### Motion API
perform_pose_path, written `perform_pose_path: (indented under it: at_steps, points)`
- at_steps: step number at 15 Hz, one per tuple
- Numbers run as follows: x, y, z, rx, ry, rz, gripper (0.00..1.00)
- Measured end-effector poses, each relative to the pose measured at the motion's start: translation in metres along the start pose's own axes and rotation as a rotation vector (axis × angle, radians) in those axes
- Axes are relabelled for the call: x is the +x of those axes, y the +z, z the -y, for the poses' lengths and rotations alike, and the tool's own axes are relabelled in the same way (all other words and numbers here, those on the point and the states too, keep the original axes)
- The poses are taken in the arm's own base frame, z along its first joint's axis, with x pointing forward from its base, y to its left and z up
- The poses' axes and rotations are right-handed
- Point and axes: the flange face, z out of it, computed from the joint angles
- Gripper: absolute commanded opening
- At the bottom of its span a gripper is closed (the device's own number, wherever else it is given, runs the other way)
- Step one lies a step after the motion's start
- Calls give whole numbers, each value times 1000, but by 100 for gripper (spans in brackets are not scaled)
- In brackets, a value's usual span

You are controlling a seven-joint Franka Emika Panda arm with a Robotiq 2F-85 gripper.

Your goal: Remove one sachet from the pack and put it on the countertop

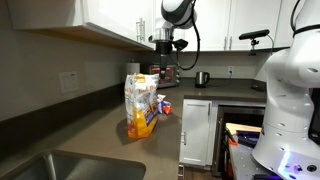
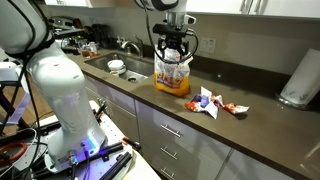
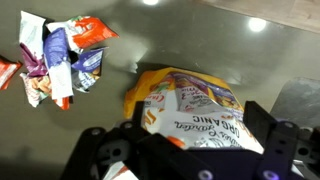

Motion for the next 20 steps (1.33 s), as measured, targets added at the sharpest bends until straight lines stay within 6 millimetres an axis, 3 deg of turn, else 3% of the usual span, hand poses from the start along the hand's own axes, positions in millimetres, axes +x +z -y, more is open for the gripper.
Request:
perform_pose_path:
  at_steps: [5, 13, 20]
  points:
    - [12, -23, 0, -39, -27, -15, 100]
    - [23, -10, 4, -14, -29, -5, 100]
    - [37, -26, 11, -32, -49, -36, 100]
